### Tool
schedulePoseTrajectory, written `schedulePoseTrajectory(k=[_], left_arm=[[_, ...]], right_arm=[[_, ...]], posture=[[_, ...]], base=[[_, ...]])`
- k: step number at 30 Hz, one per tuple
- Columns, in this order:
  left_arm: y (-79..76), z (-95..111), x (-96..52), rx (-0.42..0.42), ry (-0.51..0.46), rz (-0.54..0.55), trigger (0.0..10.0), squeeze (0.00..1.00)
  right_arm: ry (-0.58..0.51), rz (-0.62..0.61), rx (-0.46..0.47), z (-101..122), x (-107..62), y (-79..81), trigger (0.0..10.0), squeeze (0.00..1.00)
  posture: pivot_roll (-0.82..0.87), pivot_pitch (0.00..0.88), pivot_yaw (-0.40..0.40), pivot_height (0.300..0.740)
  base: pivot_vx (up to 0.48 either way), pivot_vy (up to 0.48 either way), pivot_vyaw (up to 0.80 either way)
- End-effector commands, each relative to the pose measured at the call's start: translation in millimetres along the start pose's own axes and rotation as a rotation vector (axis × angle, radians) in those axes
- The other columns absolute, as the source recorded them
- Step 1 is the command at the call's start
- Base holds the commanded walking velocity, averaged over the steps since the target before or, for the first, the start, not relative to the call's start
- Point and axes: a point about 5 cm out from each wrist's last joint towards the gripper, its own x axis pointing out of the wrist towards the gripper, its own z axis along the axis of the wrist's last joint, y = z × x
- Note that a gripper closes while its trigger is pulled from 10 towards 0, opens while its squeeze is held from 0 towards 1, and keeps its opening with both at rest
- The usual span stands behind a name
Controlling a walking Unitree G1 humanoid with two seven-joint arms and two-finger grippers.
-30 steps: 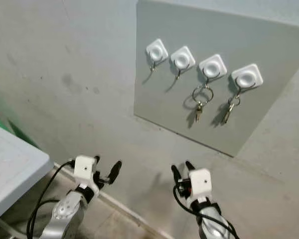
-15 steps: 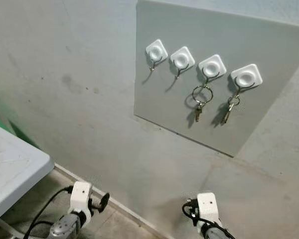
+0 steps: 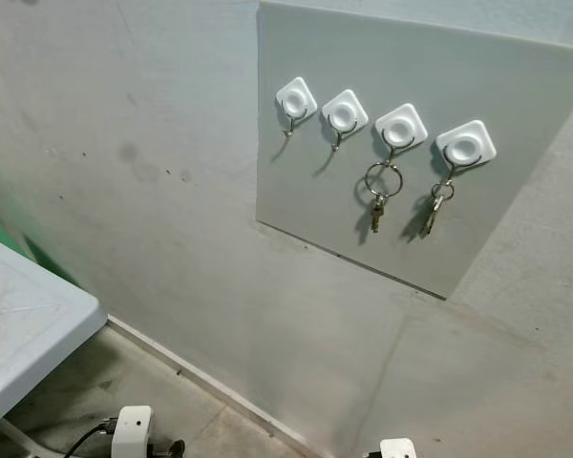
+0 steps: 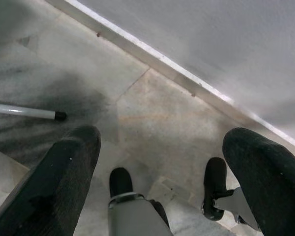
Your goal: Hang keys on a hook
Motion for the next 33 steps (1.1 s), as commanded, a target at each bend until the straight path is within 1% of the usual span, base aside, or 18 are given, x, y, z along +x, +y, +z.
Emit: schedulePoseTrajectory(k=[1,8,14,16,19,20,21,23,25,29,33], left_arm=[[2.3,-7,-1.7,0.009,0.026,0.012,10.0,0.0],[3.1,-6,-1.8,0.003,0.017,0.009,10.0,0.0],[6.0,-3,-1.5,-0.001,0.006,0.012,10.0,0.0],[4.7,-1,-1.3,0.006,-0.005,-0.007,10.0,0.0],[1.3,0,-1.1,0.05,-0.007,-0.048,10.0,0.0],[1.3,0,-1.1,0.05,-0.007,-0.048,10.0,0.0],[-0.5,-1,-1.4,0.07,-0.007,-0.067,10.0,0.0],[-1.3,-2,-1.6,0.079,-0.005,-0.075,10.0,0.0],[3.0,-9,-3.6,0.079,0.022,-0.053,10.0,0.0],[6.7,-14,-5.4,0.078,0.038,-0.041,10.0,0.0],[7.3,-16,-5.8,0.076,0.042,-0.041,10.0,0.0]], right_arm=[[0.02,-0.003,-0.006,-4,-0.9,0.6,10.0,0.0],[0.022,0.016,0.006,-3,-0.2,4.8,10.0,0.0],[0.032,0.023,-0.02,-3,0.3,6.7,10.0,0.0],[0.036,0.03,-0.025,-3,0.2,7.7,10.0,0.0],[0.039,0.049,-0.04,-4,-0.1,10.4,10.0,0.0],[0.039,0.049,-0.04,-4,-0.1,10.4,10.0,0.0],[0.038,0.055,-0.049,-4,-0.1,11.3,10.0,0.0],[0.036,0.059,-0.052,-4,0.0,11.7,10.0,0.0],[0.037,0.058,-0.071,-4,0.1,11.0,10.0,0.0],[0.036,0.059,-0.078,-4,0.1,10.7,10.0,0.0],[0.033,0.061,-0.081,-3,0.1,10.6,10.0,0.0]], posture=[[-0.02,0.0,-0.02,0.74],[-0.01,0.0,-0.025,0.74],[0.0,0.0,-0.035,0.74],[0.0,0.0,-0.043,0.74],[0.0,0.0,-0.048,0.74],[0.0,0.0,-0.048,0.74],[-0.01,0.0,-0.05,0.74],[-0.01,0.0,-0.05,0.74],[-0.01,0.0,-0.048,0.74],[-0.01,0.0,-0.046,0.74],[-0.01,0.0,-0.044,0.74]], base=[[0.0,0.0,0.0],[0.0,0.0,0.0],[0.0,0.0,0.0],[0.0,0.0,0.0],[0.0,0.0,0.0],[0.0,0.0,0.0],[0.0,0.0,0.0],[0.0,0.0,0.0],[0.0,0.0,0.0],[0.0,0.0,0.0],[0.0,0.0,0.68]])
